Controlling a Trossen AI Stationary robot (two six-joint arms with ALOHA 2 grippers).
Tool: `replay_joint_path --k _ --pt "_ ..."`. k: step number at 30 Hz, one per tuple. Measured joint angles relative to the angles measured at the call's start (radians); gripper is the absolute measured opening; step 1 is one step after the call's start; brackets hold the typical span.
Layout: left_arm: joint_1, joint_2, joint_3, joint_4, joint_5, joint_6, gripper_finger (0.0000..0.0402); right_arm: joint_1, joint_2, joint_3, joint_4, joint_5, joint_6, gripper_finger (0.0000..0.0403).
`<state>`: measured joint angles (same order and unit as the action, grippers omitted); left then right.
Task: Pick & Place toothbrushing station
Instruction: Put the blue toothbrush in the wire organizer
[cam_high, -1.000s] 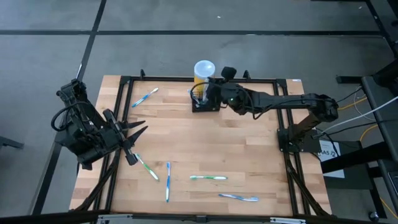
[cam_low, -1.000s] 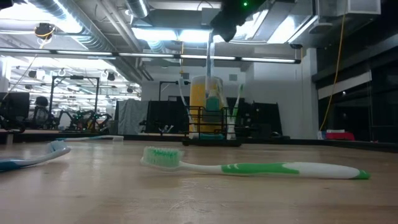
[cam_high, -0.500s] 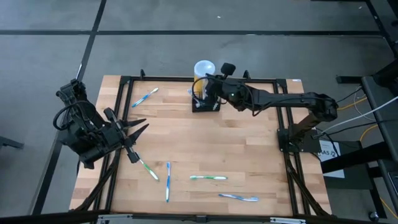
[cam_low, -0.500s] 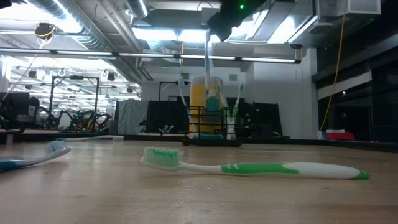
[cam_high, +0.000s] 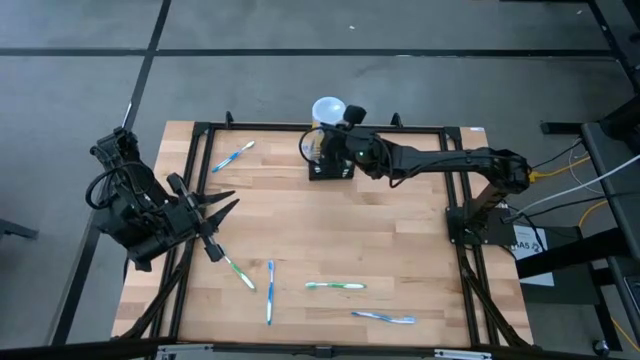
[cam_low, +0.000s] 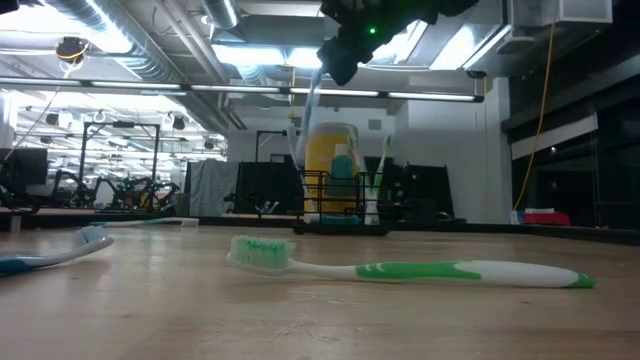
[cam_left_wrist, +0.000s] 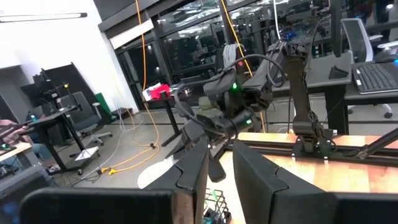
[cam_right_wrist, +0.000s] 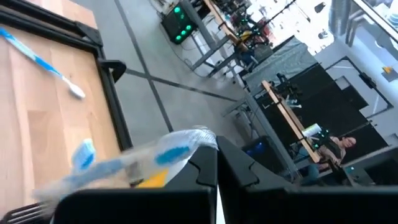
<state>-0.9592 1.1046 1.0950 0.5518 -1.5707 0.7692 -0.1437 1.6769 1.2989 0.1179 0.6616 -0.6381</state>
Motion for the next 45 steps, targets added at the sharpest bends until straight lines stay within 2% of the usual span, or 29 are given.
replay_joint_path --k 21,37,45 --pt "0.0 -0.004 0.0 0.0 0.0 0.0 0.007 -0.025 0.031 0.0 -0.002 -0.05 0.031 0.0" --pt "0.0 -0.004 0.0 0.0 0.0 -0.007 0.007 -0.025 0.106 0.0 -0.028 -0.059 0.162 0.0004" --pt "0.0 -0.004 0.0 0.0 0.0 -0.006 0.007 -0.025 0.106 0.0 -0.071 -0.103 0.205 0.0014"
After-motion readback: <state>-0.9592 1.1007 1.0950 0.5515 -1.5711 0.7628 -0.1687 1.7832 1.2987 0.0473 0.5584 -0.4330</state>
